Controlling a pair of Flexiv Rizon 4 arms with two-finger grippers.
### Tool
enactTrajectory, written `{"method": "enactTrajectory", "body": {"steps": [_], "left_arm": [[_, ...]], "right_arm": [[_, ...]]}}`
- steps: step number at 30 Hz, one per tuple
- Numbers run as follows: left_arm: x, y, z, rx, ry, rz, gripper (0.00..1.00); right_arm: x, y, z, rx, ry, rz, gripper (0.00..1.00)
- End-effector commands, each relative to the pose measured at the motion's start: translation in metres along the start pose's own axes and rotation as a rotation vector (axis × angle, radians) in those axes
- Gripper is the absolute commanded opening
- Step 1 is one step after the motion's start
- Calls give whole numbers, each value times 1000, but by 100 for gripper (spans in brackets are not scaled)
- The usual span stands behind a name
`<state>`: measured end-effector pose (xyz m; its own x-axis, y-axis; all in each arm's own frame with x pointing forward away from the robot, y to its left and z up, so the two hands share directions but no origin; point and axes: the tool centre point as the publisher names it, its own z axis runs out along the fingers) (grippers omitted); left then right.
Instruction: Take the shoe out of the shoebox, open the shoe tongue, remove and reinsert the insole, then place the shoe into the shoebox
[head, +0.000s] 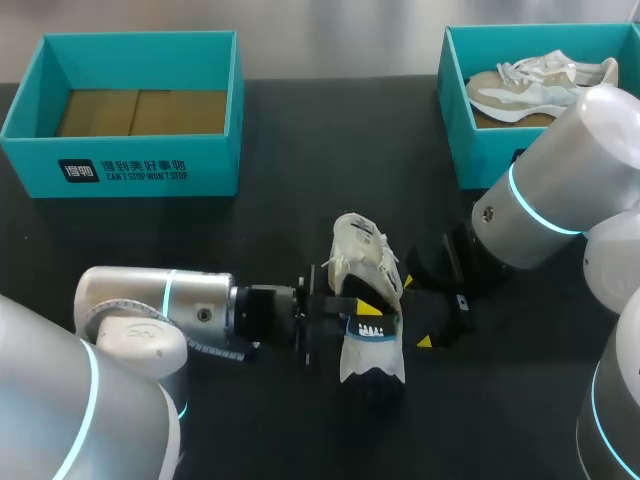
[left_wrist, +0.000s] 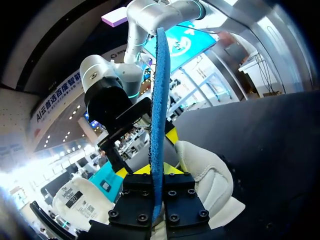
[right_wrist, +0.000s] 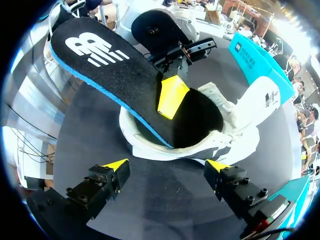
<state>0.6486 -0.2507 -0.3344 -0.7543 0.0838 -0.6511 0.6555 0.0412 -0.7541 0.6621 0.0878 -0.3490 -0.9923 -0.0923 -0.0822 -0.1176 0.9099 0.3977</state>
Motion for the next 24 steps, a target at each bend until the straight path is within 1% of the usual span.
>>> {"method": "enactTrajectory", "body": {"steps": [1,6,10,15,18,20,24], "left_arm": [[-4,6,9,-28,20,12,0],[-8,15,8,-103,8,10,0],[-7,27,4,-124,-2,-32,0],[-3,32,3,-138,17,-45,0],[-2,33,2,-151,20,-18,0],[-3,33,1,-137,7,-11,0],[-6,24,3,-111,-9,-7,0]], "right_arm": [[1,0,1,0,-3,0,100],[1,0,1,0,-3,0,100],[1,0,1,0,-3,0,100],[1,0,1,0,-3,0,100],[1,0,1,0,-3,0,100],[1,0,1,0,-3,0,100],[1,0,1,0,-3,0,100]]}}
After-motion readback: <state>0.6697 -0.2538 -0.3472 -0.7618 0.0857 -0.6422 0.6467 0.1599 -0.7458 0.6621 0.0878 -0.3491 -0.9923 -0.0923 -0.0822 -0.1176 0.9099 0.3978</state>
